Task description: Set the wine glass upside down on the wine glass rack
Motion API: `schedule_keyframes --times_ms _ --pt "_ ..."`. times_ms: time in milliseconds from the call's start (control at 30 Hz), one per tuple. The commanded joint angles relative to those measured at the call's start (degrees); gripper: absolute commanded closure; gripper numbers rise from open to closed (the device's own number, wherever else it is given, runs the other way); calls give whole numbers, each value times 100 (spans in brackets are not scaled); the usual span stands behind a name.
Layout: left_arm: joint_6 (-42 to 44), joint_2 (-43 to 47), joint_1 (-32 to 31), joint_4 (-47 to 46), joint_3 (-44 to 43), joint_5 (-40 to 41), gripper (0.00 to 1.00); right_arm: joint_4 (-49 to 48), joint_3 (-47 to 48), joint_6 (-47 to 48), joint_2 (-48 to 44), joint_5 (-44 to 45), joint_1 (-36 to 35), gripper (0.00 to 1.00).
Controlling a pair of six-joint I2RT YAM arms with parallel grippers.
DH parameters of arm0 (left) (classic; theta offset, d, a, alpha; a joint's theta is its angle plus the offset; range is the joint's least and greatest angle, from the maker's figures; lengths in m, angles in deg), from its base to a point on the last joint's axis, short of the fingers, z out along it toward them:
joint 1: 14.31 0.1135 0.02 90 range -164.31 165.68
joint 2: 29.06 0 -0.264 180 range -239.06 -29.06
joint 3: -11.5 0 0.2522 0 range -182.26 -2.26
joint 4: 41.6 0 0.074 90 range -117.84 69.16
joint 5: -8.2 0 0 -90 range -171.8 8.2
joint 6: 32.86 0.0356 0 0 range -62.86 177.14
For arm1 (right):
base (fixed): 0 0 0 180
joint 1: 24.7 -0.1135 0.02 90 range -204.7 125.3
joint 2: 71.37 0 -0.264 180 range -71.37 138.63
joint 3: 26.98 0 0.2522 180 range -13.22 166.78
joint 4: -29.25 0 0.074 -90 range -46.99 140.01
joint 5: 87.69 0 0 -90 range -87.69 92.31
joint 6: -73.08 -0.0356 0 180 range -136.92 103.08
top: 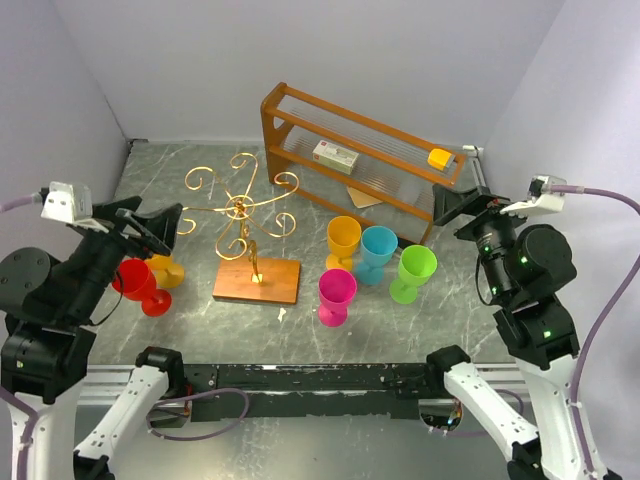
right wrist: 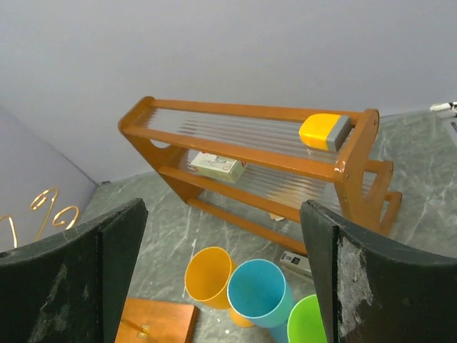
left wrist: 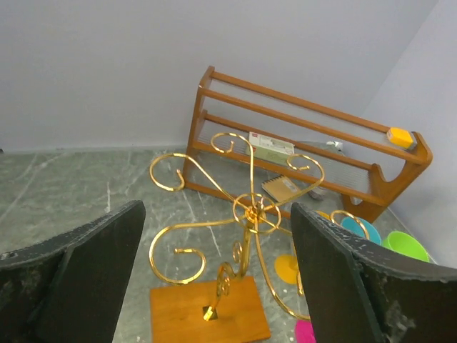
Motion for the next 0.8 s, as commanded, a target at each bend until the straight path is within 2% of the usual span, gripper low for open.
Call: schedule_keyframes --times_ms 0,233,533,633,767 --pt "-357 355 184 93 286 -498 4 254 -89 -148 -70 -1077 478 9" --pt "-527 714 299 145 584 -766 1 428 -205 -406 -63 -1724 850 5" --pt "-452 941 350 -405 1205 -1250 1 336 -557 -476 -89 -2426 957 5" --pt "-230 836 356 -627 1355 -1511 1 415 -511 -313 94 -2835 966 17" --pt "-114 701 365 -867 1496 -1842 1 1157 235 8 956 -3542 971 26"
